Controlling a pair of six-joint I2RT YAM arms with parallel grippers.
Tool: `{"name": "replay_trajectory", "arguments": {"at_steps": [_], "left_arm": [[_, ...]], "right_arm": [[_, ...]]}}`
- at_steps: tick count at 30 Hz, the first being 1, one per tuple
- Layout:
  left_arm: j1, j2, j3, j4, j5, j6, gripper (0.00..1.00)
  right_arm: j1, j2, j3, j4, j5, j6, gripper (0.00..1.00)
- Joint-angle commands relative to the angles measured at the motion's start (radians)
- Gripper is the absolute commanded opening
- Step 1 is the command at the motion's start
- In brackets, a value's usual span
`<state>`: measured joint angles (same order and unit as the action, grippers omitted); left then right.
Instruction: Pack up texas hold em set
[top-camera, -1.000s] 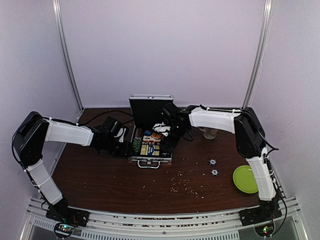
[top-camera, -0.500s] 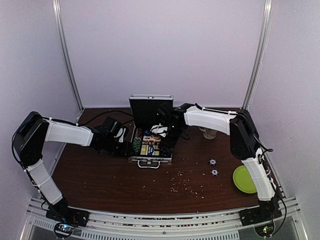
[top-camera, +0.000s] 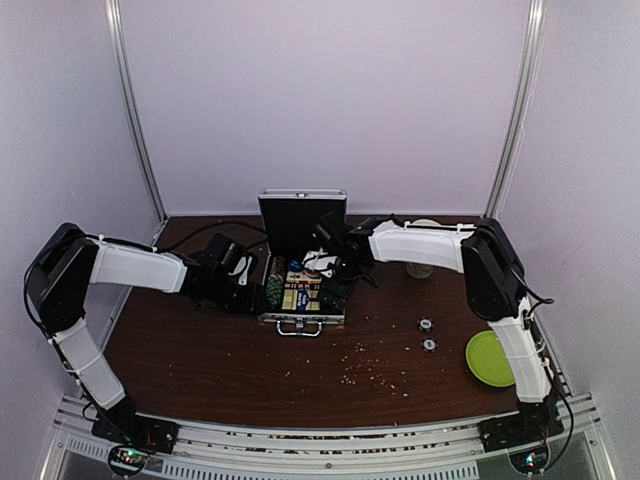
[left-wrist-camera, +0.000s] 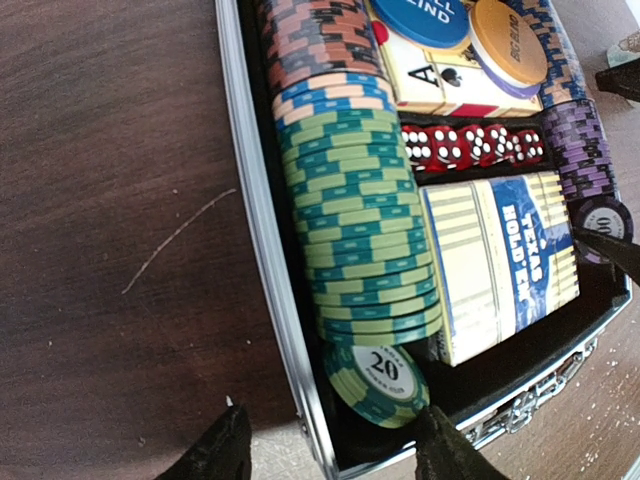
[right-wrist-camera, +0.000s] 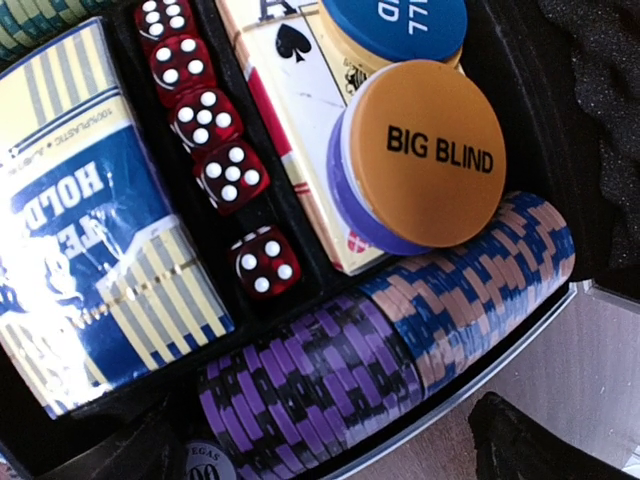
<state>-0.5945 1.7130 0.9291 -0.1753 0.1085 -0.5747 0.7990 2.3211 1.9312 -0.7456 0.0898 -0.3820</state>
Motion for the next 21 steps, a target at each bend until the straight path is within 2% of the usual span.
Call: {"name": "replay_trajectory", "arguments": {"at_steps": [1, 14, 16, 21], "left_arm": [[0.006, 0.008, -0.020, -0.004, -0.006, 0.010, 0.57], [0.006, 0.008, -0.035, 0.005, -0.007, 0.009, 0.57], [0.006, 0.006, -0.033, 0.002, -0.006, 0.011, 0.57], [0.006, -0.004, -0.036, -0.004, -0.013, 0.011, 0.57]], "right_arm": [[-0.025, -0.076, -0.037, -0.052, 0.006, -0.032, 0.99], [-0.041, -0.133, -0.070, -0.176, -0.312, 0.072, 1.00], [-0.047, -0.127, -0.065, -0.179, -0.350, 0.100, 0.97], [-0.077, -0.122, -0.069, -0.139, -0.404, 0.216, 0.77]]}}
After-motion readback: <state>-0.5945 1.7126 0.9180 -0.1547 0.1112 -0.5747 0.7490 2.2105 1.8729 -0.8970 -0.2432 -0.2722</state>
